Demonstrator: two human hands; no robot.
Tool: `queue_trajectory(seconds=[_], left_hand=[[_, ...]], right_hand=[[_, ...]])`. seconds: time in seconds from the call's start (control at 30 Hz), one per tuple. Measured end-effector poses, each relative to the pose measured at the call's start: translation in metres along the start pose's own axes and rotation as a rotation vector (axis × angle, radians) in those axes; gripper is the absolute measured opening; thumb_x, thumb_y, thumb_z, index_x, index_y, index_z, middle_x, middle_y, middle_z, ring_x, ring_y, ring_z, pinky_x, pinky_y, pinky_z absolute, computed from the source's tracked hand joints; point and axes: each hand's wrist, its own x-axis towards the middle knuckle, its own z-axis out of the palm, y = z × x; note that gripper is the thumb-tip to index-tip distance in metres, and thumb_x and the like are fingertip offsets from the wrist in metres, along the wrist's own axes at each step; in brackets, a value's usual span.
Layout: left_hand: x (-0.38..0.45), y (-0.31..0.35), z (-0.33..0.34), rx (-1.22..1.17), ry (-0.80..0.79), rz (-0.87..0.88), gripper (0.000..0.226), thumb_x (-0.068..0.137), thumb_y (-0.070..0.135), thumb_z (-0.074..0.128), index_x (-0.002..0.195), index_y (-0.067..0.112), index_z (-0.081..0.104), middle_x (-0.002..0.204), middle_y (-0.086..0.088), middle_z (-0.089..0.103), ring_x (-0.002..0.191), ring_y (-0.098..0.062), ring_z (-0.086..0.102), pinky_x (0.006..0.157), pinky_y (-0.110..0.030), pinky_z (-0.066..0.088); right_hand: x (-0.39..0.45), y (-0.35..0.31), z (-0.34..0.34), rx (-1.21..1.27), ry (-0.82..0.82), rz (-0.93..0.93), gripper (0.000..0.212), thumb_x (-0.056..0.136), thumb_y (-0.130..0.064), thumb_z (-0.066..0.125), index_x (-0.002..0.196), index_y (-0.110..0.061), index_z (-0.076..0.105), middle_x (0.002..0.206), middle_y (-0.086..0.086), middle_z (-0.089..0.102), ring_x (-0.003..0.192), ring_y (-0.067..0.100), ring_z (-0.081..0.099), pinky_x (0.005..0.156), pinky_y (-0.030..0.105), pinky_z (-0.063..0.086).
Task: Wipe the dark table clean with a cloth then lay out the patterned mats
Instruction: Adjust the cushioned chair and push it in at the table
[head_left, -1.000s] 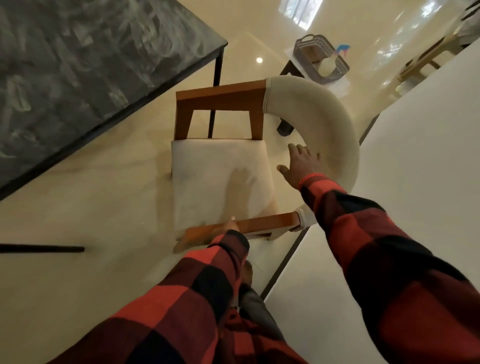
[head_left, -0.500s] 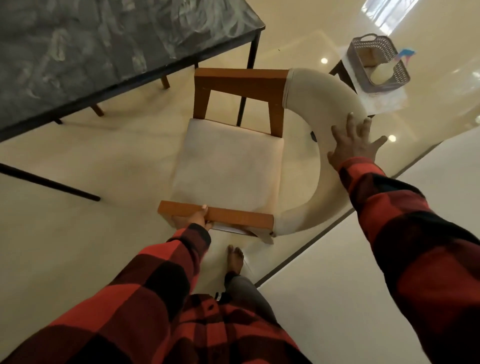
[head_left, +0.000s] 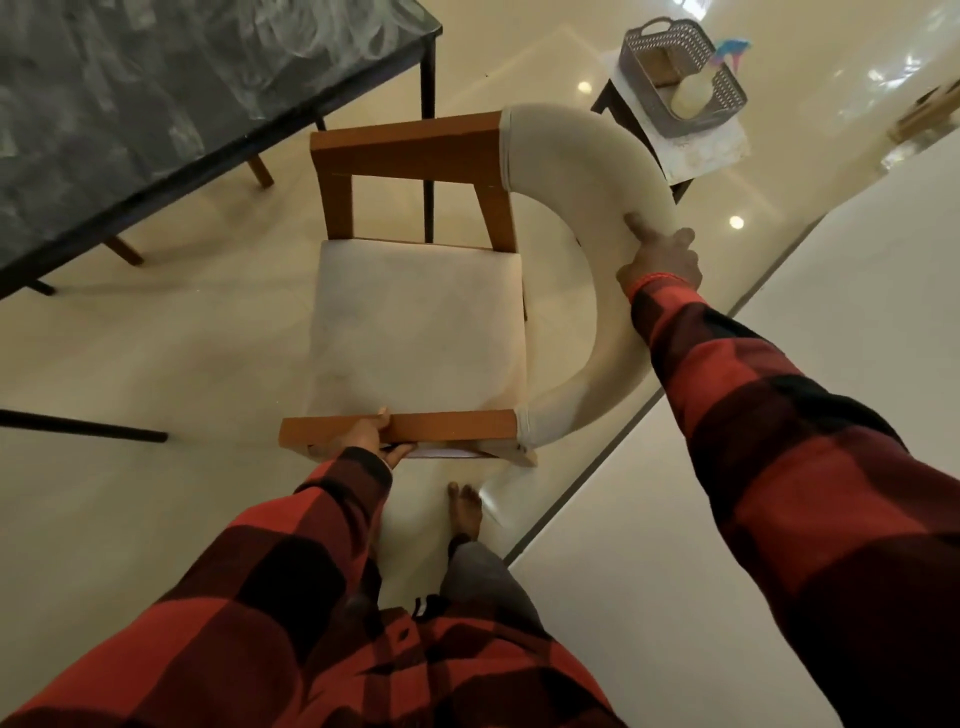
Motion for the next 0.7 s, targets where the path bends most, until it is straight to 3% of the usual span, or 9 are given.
queue_trajectory(seconds=[0.17,0.37,0.5,0.63,0.7], left_hand=[[-0.001,0.004,0.006,0.062,-0.015,0.005,0.062,0.091,0.014,0.072,0.144,0.006,0.041,0.145,-0.012,0.042,0.137,-0.037,0.04,0.097,-0.051,0.05],[0.01,0.014,0.004,0.155,-0.026,-0.047,0.012,0.097,0.0,0.055,0.106,0.006,0.052,0.14,-0.013,0.044,0.137,-0.036,0.039,0.106,-0.055,0.042],[0.012,0.023,-0.004,0.179,-0.029,-0.039,0.019,0.097,-0.002,0.053,0.112,0.007,0.047,0.146,-0.013,0.04,0.136,-0.036,0.038,0.107,-0.057,0.041],[0.009,0.032,-0.014,0.209,-0.029,-0.013,0.025,0.097,-0.002,0.053,0.12,0.006,0.053,0.149,-0.014,0.036,0.139,-0.038,0.033,0.104,-0.058,0.041],[0.007,0.04,-0.023,0.226,-0.035,0.003,0.02,0.097,-0.001,0.052,0.116,0.006,0.054,0.15,-0.014,0.035,0.139,-0.038,0.032,0.104,-0.057,0.041]], right_hand=[[-0.001,-0.004,-0.001,0.032,-0.008,0.036,0.075,0.088,-0.006,0.055,0.142,-0.056,0.037,0.144,0.018,0.032,0.123,0.041,0.047,0.107,0.048,0.043],[-0.01,-0.004,0.002,0.034,0.021,0.018,0.073,0.087,-0.007,0.054,0.141,-0.054,0.04,0.143,0.018,0.034,0.119,0.043,0.05,0.106,0.049,0.044],[-0.022,-0.005,0.005,0.04,0.024,0.02,0.073,0.087,-0.007,0.055,0.142,-0.052,0.04,0.134,0.017,0.038,0.117,0.043,0.051,0.104,0.049,0.044],[-0.031,-0.004,0.01,0.033,0.033,0.013,0.074,0.086,-0.006,0.055,0.142,-0.052,0.04,0.132,0.018,0.038,0.114,0.046,0.052,0.104,0.051,0.045],[-0.037,-0.006,0.014,0.036,0.021,0.009,0.073,0.086,-0.009,0.055,0.142,-0.052,0.039,0.13,0.018,0.038,0.113,0.047,0.052,0.104,0.052,0.045]])
